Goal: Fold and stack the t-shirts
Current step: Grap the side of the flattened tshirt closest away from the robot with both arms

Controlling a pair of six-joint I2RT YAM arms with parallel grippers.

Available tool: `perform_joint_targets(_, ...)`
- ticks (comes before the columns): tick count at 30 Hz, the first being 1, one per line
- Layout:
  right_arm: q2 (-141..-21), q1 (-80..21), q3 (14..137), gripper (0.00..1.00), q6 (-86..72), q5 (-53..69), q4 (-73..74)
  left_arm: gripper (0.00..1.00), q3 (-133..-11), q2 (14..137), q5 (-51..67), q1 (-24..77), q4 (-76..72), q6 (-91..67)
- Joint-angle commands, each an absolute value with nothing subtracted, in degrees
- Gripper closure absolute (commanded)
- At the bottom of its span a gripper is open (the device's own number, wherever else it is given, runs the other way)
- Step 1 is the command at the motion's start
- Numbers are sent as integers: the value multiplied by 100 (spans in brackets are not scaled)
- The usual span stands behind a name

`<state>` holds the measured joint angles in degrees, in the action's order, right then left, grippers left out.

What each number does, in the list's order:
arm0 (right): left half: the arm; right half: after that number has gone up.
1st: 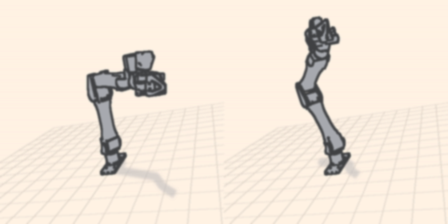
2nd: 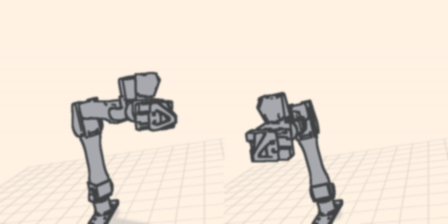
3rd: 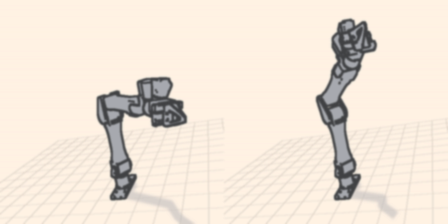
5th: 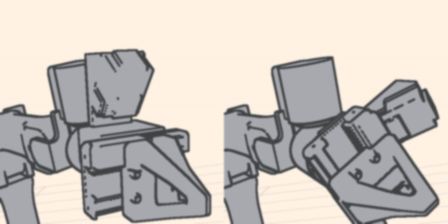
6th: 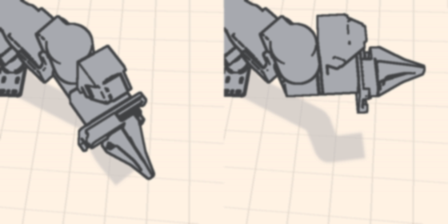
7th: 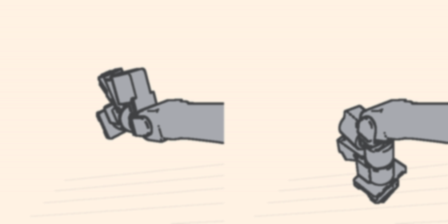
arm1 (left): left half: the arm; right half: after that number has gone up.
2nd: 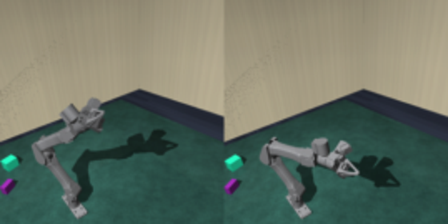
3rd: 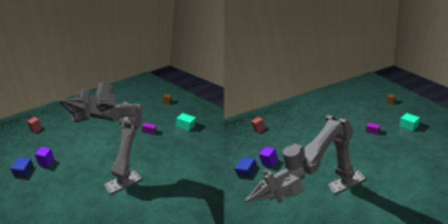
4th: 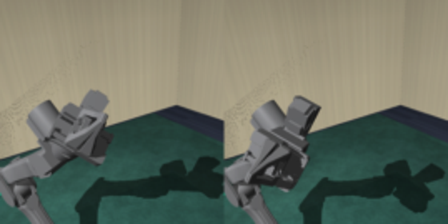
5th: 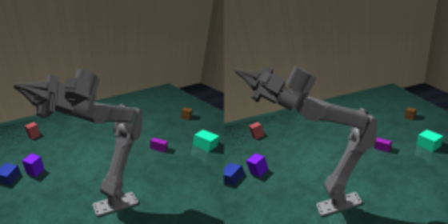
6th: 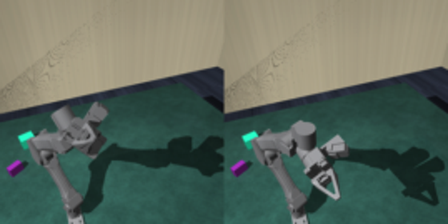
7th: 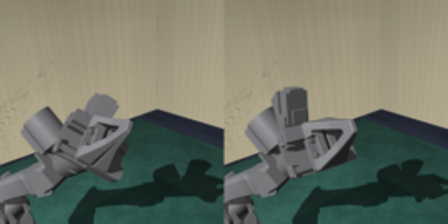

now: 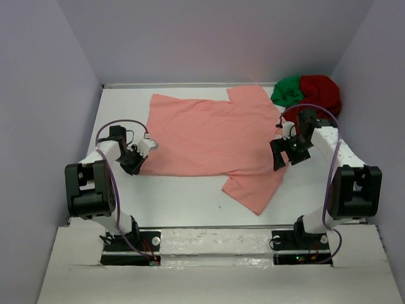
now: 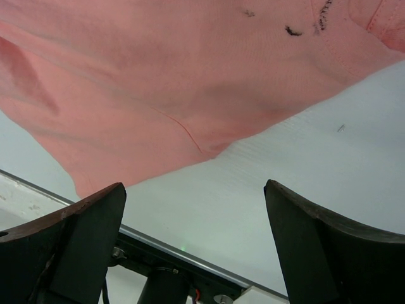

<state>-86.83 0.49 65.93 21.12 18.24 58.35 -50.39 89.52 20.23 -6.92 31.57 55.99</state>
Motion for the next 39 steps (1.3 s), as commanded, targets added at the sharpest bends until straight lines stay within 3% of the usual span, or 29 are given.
perform_joint_targets(1,-8789,44,6759,6,1995,1574,5924,100,-5247,8780,2224,-730,3489,5695)
perform_joint_targets(14,-10010,44,6890,12,1582,1906,5520,100,-5379,8043,2180,-773,3770,5713)
perform_joint_targets(25,-10345,44,6777,29,1670,2224,5317,100,-5326,7734,2136,-861,3841,5695)
perform_joint_targets(29,-10257,44,6619,49,1679,2206,5326,100,-5431,7761,2127,-861,3885,5678)
perform_joint_targets(32,-10073,44,6539,59,1670,2171,5370,100,-5502,7770,2118,-861,3920,5678)
perform_joint_targets(37,-9993,44,6460,98,1688,1978,5396,100,-5599,7805,2136,-870,3955,5651)
perform_joint_targets(39,-9993,44,6469,100,1688,1951,5414,100,-5634,7787,2136,-861,3981,5660)
